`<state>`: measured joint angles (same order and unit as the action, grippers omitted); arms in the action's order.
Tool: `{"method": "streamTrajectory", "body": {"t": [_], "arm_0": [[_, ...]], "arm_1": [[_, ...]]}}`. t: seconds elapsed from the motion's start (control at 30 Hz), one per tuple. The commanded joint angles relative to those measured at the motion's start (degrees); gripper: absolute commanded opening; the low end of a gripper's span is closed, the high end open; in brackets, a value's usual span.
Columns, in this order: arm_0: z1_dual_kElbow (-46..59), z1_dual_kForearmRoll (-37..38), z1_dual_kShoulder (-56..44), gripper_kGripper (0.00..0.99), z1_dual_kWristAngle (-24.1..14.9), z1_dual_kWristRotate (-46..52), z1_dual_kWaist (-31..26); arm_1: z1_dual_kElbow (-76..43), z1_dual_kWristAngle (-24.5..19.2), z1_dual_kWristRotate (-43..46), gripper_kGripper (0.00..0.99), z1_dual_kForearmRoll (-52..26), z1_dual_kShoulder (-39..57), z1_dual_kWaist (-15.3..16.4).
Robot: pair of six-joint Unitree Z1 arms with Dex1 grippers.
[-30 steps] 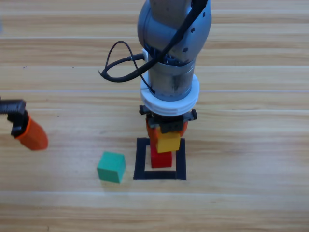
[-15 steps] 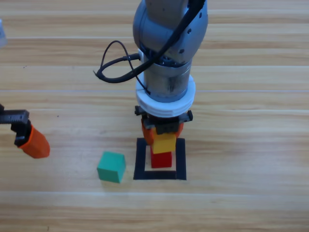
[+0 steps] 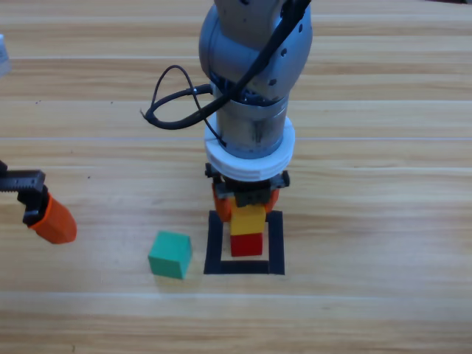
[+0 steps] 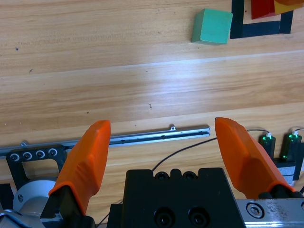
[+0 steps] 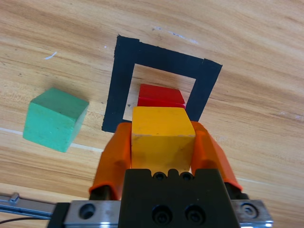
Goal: Stack the blocks in the rectangular block: red at the bottom, yellow in the middle, green on top
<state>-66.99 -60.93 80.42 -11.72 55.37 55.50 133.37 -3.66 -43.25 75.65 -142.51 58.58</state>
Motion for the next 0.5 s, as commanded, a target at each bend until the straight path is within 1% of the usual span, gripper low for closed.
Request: {"method": "streamTrajectory", "body": {"t": [0.03,0.3,0.37,0.5], "arm_0": [[1.69,0.99,-0.61,0.933,0.29,-0.17,0.75],[1.78,0.99,-0.7,0.933,0.21,-0.17,0.75],[1.69,1.08,-0.7,0.933,0.21,-0.17,0.75],[0.81,1.08,-0.61,0.933,0.12,0.44,0.75]], "arm_1": [[4.18,-0.91,-0.08,0.989,4.06,-6.29,1.72],[9.28,-1.97,0.54,0.99,7.23,-5.15,1.81],[9.45,-2.23,0.8,0.99,7.31,-3.13,1.72],[9.71,-3.38,3.09,0.99,7.31,3.99,2.42]]}}
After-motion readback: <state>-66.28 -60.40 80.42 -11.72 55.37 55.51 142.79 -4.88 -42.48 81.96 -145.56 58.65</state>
